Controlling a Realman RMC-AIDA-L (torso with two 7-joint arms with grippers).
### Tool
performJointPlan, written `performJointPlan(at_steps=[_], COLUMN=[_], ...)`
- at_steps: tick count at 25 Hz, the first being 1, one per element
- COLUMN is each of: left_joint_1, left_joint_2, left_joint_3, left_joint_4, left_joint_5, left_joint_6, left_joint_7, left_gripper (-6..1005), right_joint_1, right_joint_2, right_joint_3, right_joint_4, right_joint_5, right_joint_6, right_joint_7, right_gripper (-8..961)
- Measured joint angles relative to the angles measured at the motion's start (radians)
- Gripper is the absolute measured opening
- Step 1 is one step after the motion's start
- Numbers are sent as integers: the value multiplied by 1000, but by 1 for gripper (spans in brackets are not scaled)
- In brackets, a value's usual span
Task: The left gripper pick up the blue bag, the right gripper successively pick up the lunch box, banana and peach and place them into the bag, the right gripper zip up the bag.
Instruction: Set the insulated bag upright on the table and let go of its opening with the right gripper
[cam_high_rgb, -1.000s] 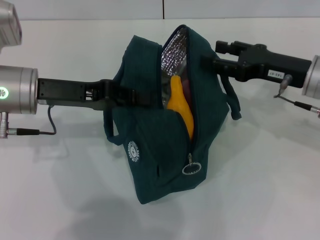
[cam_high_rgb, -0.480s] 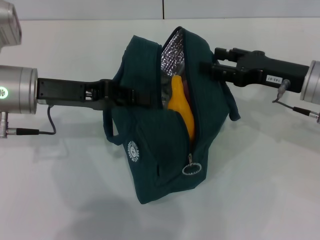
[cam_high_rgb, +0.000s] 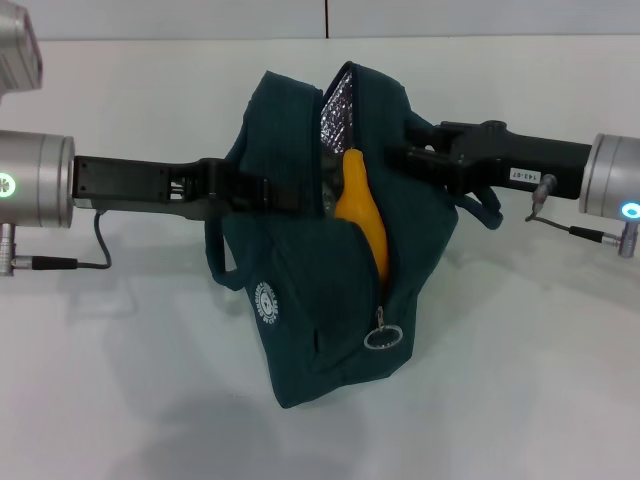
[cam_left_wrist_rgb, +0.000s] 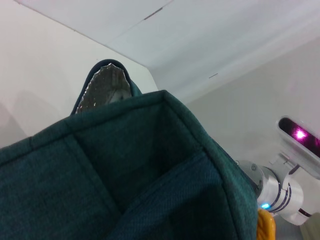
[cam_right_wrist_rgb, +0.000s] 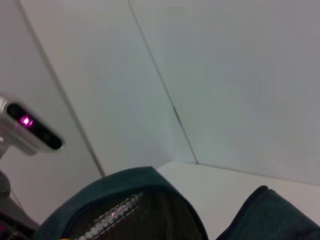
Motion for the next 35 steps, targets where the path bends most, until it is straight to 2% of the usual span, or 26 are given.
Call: performJointPlan(at_steps=[1,9,14,26,30,35], left_joint_1=[0,2,3,-1,-13,-32], left_joint_2=[0,0,-1,-2,-12,-6], left_joint_3=[0,0,-2,-1,0,-3], left_joint_4=[0,0,0,0,-25,-74], left_joint_5=[0,0,0,-30,-25,-29], left_joint_6=[0,0,0,3,-1,-3], left_joint_7=[0,0,0,1,6,10], left_gripper=[33,33,33,33,33,33], right_joint_1=[-5,-26,-48,-93,-131,-201], right_joint_2=[2,2,-1,-2,-3,-4], right_joint_3=[-3,3,12,107,129,236], right_joint_4=[-23,-61,-101,-149,-190,-223], right_joint_5=[-28,-34,-34,-32,-32,-33], right_joint_6=[1,-1,-4,-89,-126,-219], right_joint_7=[0,0,0,-5,-5,-2], right_gripper=[569,304,237,132,97,56])
